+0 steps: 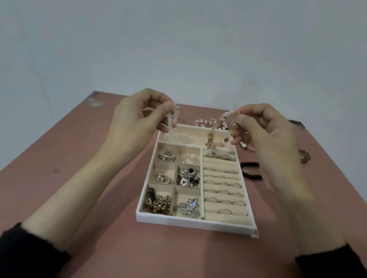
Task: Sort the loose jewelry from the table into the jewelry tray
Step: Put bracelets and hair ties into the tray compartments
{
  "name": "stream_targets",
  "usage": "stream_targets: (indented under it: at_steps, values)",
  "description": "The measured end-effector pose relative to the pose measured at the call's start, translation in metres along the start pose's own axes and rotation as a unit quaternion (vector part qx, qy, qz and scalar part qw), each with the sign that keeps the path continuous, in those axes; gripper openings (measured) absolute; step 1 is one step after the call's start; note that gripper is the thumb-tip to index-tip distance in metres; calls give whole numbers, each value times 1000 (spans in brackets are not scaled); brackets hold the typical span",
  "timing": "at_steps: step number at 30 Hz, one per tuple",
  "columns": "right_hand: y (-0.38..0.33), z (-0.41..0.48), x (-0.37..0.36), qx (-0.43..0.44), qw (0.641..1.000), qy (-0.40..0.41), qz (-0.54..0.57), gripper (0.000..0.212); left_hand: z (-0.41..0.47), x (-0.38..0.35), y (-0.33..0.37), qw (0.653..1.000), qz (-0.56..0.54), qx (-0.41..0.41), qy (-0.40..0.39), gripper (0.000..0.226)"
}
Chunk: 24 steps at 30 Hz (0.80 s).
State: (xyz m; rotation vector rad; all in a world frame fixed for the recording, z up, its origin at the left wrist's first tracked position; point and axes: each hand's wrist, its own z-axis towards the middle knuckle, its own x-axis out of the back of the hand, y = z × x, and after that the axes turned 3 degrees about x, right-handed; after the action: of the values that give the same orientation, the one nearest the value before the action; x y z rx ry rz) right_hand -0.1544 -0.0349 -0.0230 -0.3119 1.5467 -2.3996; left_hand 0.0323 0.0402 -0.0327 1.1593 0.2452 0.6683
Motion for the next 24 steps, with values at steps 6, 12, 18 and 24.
stream_targets:
  at_steps: [6,12,18,24]
  values:
    - [-5,1,-29,9,998,-69,-11,11,2,9,-20,996,-77,44,4,4]
    - [-5,2,-50,7,991,-128,-41,10,9,12,-28,994,-90,56,25,6]
    - [-2,4,-61,14,982,-151,-112,11,11,15,-28,993,-97,60,27,12]
    - [2,5,-66,24,966,-165,-195,13,12,17,-29,992,-103,66,29,16]
